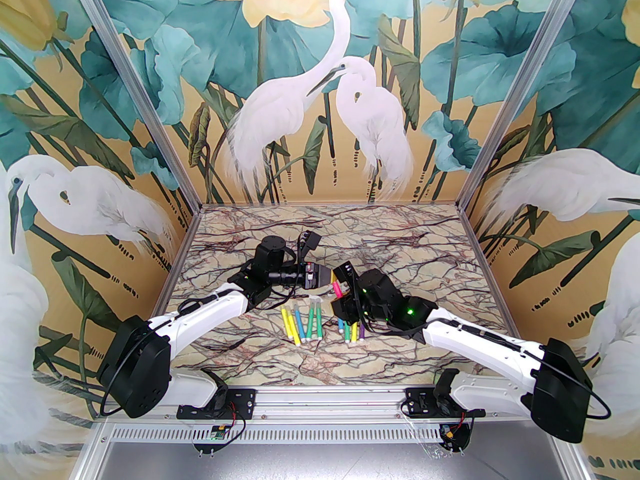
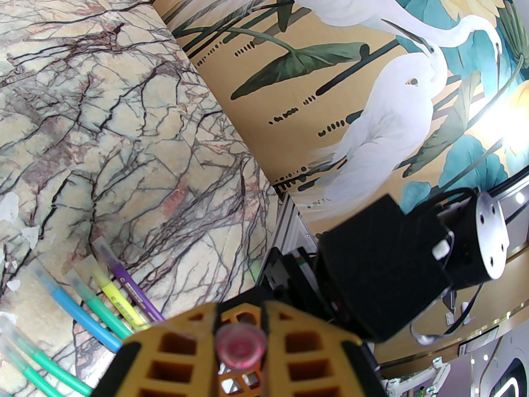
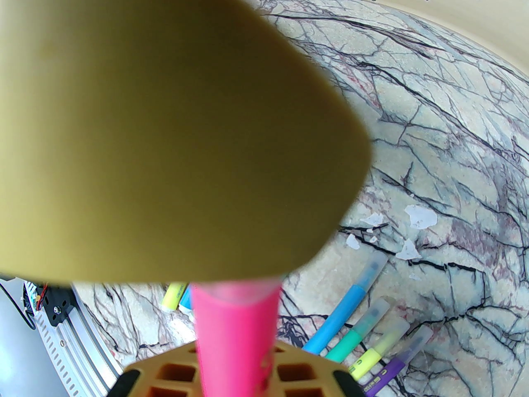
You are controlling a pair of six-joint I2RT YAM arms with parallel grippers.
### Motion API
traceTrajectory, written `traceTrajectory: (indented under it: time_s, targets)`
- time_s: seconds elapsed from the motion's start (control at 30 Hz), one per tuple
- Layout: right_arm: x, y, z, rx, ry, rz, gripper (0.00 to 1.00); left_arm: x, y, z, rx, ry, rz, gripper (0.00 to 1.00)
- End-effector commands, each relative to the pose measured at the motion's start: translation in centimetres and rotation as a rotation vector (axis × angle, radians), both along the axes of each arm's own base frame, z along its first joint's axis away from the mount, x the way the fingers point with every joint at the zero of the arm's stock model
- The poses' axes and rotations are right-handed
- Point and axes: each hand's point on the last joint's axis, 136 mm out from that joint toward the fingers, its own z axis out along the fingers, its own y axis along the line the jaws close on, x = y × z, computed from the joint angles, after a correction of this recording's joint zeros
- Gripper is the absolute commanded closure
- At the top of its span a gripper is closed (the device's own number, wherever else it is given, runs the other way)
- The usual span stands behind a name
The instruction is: Open the pen caps
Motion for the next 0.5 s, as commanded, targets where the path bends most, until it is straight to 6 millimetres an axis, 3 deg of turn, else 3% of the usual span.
traceTrajectory:
  time_s: [0.0,0.47]
  targets:
    - [0.0,0.4,1.0,0.014,-0.023,0.014,0.9,0.7,0.4,-0.2,0.031,-0.008,0.051,1.0]
    - [-0.9,-1.0,-0.4,-0.029,-0.003,0.004,1.0,2.3,2.5,0.2,0.045,-0.023,0.169,1.0]
